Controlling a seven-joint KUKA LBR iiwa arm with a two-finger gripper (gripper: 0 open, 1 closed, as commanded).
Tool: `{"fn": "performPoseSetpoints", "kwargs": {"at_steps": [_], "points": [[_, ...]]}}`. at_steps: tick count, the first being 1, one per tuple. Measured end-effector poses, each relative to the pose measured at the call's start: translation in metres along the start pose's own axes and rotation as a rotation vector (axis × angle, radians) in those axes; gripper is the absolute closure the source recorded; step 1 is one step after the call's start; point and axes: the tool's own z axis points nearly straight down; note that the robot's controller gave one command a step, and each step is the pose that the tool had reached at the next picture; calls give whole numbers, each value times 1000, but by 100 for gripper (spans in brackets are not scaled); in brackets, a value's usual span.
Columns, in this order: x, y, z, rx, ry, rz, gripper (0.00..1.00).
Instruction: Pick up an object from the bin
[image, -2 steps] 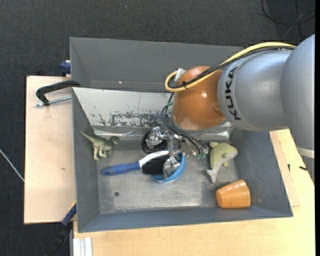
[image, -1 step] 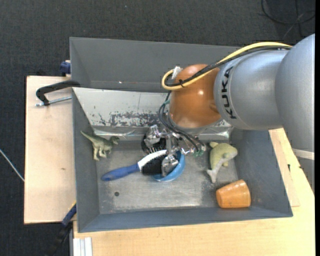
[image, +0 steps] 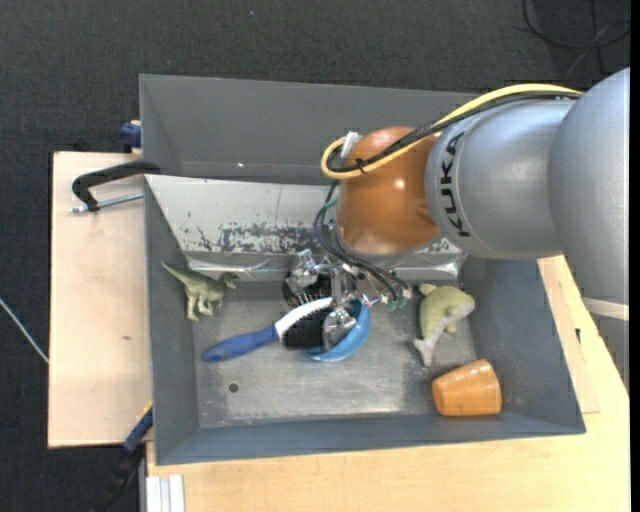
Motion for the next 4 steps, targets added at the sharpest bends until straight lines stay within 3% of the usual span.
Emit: {"fn": "performPoseSetpoints", "kwargs": {"at_steps": [2,3,4], "points": [[-7,9,4,-5,1,-25,0],[-9,12,2,-8,-2,-26,100],[-12,13,-37,-8,19,-26,100]]}}
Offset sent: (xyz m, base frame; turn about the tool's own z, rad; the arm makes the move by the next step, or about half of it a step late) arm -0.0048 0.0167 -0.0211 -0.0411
